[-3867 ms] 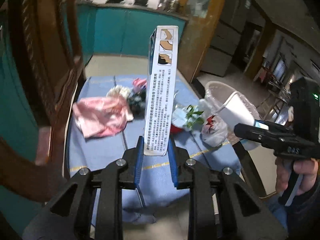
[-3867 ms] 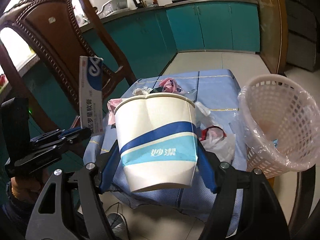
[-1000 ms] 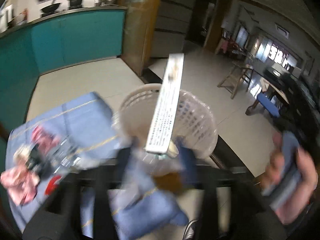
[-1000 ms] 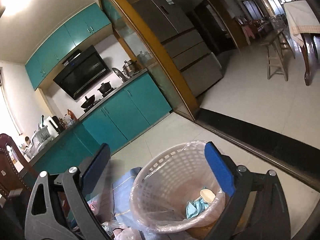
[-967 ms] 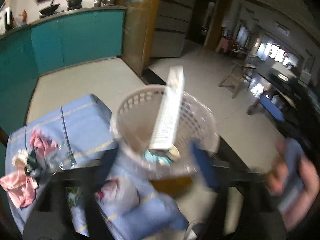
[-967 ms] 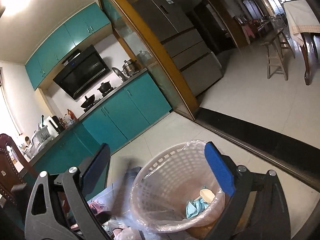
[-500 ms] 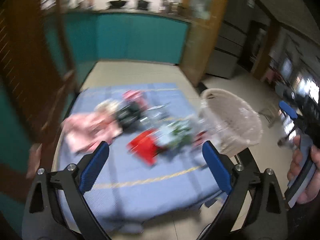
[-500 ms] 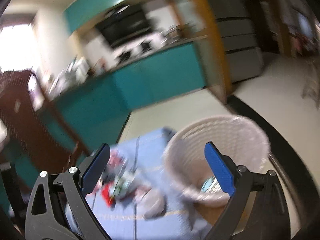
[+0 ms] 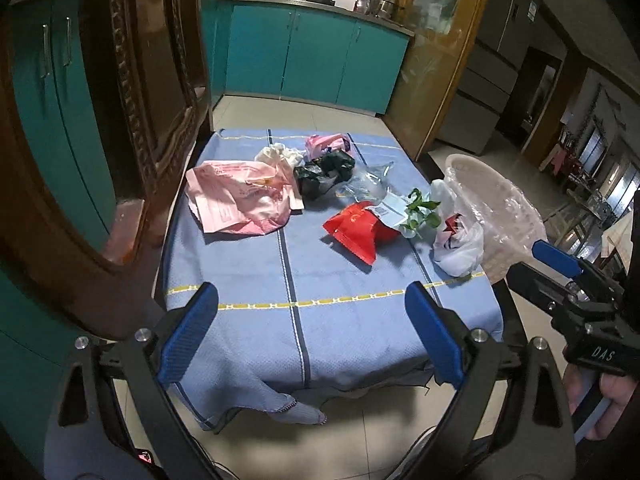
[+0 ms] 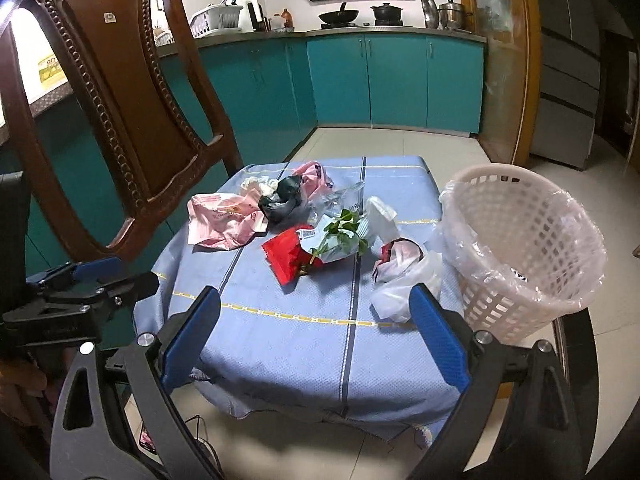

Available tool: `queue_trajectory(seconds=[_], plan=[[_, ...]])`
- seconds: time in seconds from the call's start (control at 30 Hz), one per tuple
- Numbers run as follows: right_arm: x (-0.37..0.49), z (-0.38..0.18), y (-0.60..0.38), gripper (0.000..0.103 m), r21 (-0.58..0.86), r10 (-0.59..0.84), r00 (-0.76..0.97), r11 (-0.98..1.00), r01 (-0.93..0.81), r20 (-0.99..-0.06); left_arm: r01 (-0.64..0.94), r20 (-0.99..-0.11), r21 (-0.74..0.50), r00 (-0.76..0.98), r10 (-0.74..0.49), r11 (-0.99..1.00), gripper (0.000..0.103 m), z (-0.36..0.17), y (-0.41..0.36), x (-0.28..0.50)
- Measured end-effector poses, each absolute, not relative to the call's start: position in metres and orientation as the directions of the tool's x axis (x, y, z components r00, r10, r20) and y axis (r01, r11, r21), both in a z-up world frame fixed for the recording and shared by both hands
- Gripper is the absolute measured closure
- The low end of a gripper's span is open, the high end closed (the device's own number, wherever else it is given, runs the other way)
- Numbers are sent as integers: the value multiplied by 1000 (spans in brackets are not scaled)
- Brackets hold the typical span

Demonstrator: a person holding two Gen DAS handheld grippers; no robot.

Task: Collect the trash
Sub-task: 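Bring both tools back over the table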

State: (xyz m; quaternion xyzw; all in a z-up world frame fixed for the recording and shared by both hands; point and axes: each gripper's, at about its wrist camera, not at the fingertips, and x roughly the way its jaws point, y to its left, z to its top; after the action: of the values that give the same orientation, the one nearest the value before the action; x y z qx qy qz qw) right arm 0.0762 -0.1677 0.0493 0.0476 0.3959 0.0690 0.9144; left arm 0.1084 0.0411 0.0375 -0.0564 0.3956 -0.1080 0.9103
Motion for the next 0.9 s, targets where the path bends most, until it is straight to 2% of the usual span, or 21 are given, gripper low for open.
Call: queue_trajectory(seconds=[0.9], plan=[[78,48,-177,10,136,140,680,989,-59,-720,166,-726,-161,648,-231,973,9,32,31,108]])
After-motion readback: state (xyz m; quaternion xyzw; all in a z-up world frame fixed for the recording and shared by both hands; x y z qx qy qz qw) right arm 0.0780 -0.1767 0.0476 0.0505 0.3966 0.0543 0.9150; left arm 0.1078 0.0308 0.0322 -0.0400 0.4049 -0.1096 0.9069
